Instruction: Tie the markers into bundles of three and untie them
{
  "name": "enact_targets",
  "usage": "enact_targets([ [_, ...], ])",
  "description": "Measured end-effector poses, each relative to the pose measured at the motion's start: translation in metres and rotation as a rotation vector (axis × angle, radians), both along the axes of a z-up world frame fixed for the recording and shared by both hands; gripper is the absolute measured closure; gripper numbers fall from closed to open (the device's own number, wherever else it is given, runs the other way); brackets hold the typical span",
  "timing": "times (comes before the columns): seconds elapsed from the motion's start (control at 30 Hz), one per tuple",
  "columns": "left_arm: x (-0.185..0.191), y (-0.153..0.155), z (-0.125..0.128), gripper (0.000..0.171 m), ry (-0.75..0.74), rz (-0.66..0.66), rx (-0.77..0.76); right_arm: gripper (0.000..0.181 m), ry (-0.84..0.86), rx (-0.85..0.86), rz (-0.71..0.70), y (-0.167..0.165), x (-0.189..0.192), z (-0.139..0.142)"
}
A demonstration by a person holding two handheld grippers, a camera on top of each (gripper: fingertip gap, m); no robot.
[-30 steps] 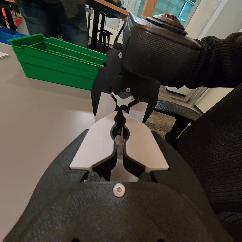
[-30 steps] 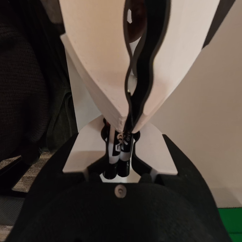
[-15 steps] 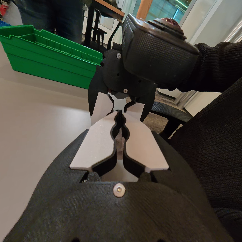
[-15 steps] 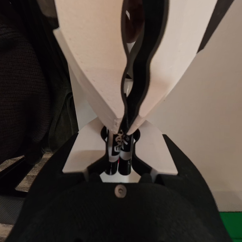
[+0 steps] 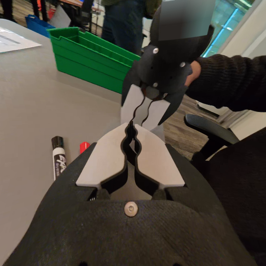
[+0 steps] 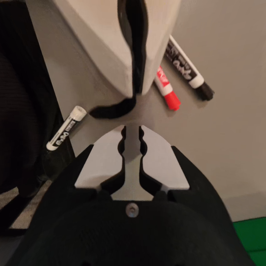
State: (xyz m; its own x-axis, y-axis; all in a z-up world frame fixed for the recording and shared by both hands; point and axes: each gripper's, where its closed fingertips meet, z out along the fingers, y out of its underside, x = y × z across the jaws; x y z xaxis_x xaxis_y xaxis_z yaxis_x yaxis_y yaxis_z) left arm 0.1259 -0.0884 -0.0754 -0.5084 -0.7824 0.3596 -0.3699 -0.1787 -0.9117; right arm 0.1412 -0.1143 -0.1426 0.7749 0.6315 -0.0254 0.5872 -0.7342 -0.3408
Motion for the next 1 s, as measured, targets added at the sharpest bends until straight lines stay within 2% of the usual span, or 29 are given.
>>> enact_targets([
  [0.17, -0.002, 0.018, -0.013, 0.168, 0.069, 0.048, -0.002, 0.159, 0.082, 0.064, -0.140, -0.029, 0.006, 0.005],
  [0.43, -0.006, 0.032, -0.020, 0.168, 0.081, 0.081, 0.036, 0.152, 0.203, 0.168, -0.237, -0.077, -0.045, -0.004],
  [0.57, -0.006, 0.032, -0.018, 0.168, 0.072, 0.089, 0.037, 0.150, 0.207, 0.132, -0.201, -0.092, -0.081, -0.024],
  [0.7, -0.006, 0.032, -0.019, 0.168, 0.074, 0.088, 0.042, 0.151, 0.177, 0.040, -0.171, -0.112, -0.119, -0.059],
  [0.83, -0.006, 0.030, -0.020, 0.168, 0.077, 0.087, 0.048, 0.147, 0.114, -0.004, -0.258, -0.119, -0.121, -0.095],
  [0.9, -0.006, 0.029, -0.020, 0.168, 0.074, 0.081, 0.049, 0.143, 0.095, -0.023, -0.296, -0.119, -0.116, -0.099],
  [1.0, -0.006, 0.028, -0.022, 0.168, 0.081, 0.078, 0.054, 0.145, 0.165, 0.001, -0.321, -0.114, -0.120, -0.094],
])
